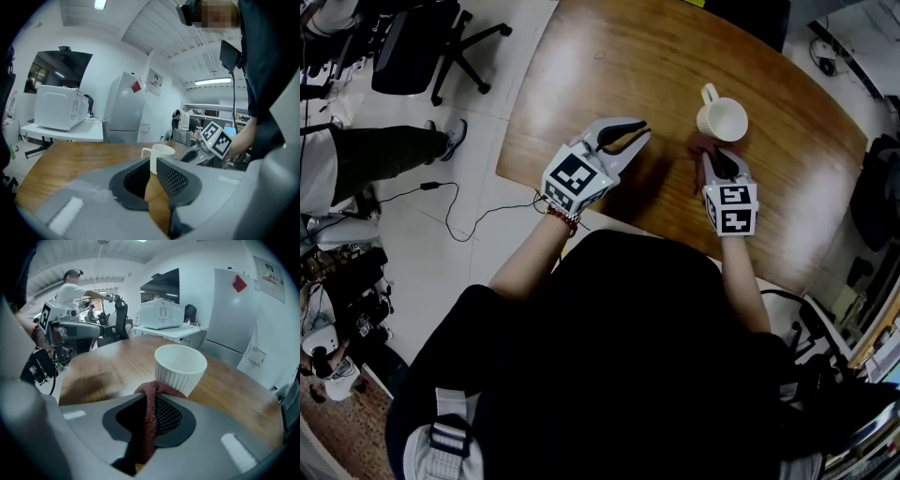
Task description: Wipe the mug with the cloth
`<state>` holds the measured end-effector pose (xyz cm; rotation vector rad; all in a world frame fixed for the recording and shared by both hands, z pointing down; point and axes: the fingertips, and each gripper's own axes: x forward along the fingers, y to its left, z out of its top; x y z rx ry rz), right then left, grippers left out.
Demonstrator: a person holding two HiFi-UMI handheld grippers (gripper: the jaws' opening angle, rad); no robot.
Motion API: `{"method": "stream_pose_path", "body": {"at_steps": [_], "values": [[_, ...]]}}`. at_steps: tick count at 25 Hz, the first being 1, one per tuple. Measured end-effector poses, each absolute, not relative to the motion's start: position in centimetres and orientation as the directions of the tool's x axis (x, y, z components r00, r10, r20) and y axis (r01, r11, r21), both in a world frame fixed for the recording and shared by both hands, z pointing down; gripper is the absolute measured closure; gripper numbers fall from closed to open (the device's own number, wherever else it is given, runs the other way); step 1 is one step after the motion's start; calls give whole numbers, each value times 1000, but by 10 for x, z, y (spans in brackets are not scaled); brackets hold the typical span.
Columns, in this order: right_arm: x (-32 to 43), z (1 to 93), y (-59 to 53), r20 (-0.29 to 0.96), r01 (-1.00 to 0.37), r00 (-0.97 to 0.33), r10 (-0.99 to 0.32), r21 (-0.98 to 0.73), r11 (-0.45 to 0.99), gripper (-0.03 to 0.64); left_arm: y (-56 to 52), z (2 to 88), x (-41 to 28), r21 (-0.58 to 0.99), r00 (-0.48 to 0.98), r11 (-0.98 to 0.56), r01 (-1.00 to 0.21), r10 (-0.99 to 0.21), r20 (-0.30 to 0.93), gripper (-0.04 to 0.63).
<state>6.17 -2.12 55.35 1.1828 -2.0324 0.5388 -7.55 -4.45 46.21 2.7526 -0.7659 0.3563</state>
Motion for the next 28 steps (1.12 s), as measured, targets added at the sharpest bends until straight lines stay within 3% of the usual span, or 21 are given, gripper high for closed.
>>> {"method": "stream_pose_path", "body": {"at_steps": [11, 19, 28], "values": [[18, 495, -41, 610, -898, -397, -686, -103, 427, 558, -39, 461, -91, 186, 822, -817, -546, -480, 306, 561], [3, 544, -56, 674, -912, -318, -667, -26, 408, 558, -32, 462, -90, 185, 831, -827, -531, -466, 304, 561], [14, 509, -32, 634, -888, -373, -677, -34, 458, 558, -26, 464, -85, 199, 839, -830, -522, -455, 299, 561]]}}
